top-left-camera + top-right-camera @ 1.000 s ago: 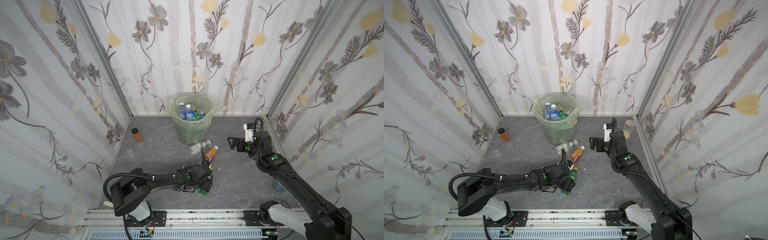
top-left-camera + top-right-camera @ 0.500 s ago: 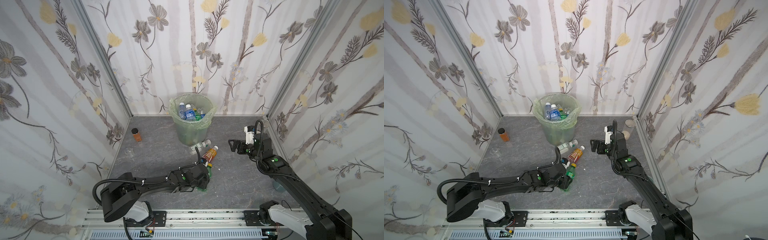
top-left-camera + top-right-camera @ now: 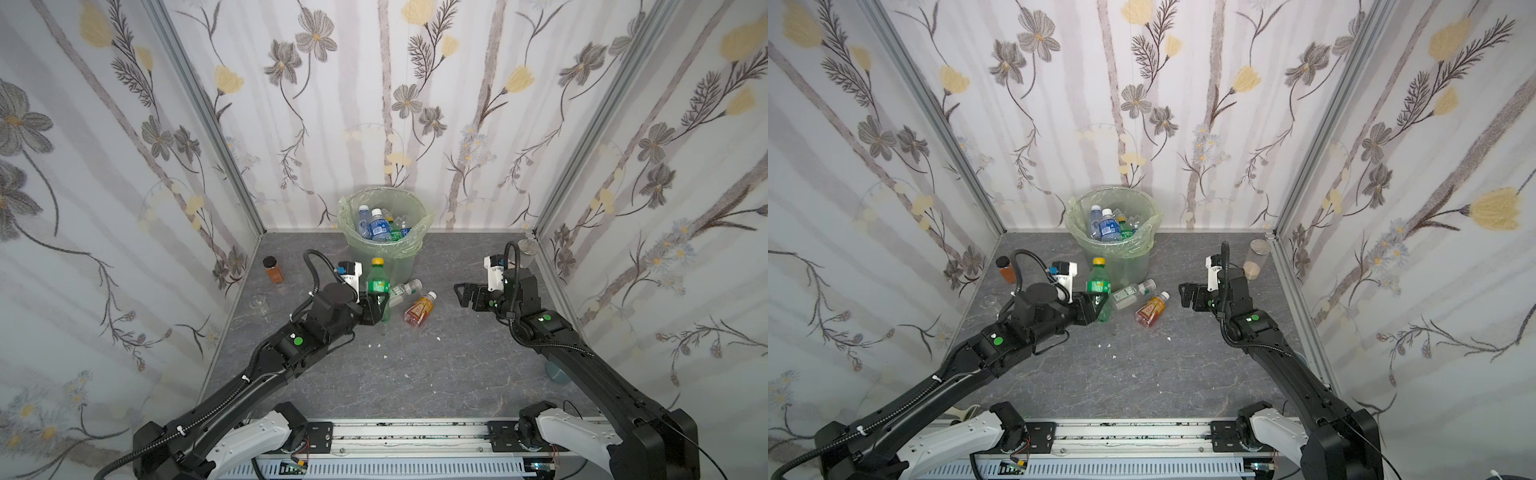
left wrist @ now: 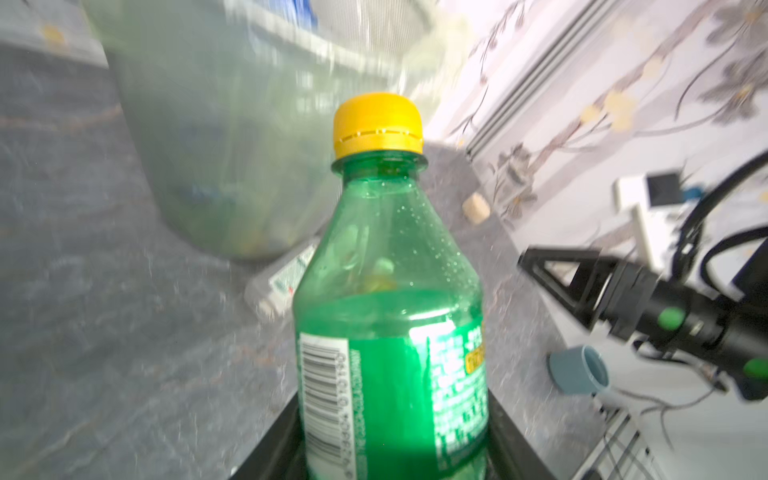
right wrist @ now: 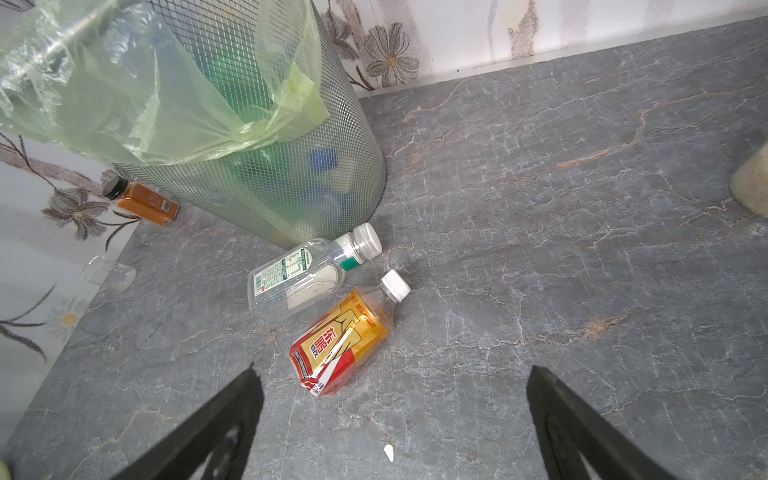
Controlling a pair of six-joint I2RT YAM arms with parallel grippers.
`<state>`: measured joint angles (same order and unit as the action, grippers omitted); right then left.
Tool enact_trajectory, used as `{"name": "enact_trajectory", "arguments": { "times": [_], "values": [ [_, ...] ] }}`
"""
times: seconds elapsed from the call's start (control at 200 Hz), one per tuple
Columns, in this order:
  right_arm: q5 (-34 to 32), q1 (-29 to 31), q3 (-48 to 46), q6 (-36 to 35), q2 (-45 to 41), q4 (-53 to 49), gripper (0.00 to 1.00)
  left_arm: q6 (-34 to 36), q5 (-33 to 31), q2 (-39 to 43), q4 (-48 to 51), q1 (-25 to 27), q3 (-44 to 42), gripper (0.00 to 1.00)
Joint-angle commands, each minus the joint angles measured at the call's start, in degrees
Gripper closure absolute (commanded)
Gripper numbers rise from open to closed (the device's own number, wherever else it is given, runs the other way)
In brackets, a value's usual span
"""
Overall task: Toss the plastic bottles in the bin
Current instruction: 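Carry the green bottle with the left gripper and release it into the bin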
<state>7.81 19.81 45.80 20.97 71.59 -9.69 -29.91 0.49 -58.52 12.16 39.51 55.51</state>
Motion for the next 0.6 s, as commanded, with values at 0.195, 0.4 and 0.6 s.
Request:
{"name": "enact_trajectory", "arguments": {
  "times": [0.195, 0.4, 0.6],
  "values": [
    [3.8, 0.1, -1.3, 1.4, -0.5, 3.4, 0.0, 0.1, 18.4, -31.7, -1.3, -16.3, 41.6, 0.01],
    [4.3, 0.2, -1.2, 1.2, -0.6, 1.0, 0.0, -0.3, 18.2, -38.1, -0.5, -19.2, 49.6, 0.0],
    [5.3, 0.6, -0.7, 2.4, 3.5, 2.0, 0.01, 4.0, 11.3, -27.8, -0.1, -20.2, 39.0, 0.0]
  ]
}}
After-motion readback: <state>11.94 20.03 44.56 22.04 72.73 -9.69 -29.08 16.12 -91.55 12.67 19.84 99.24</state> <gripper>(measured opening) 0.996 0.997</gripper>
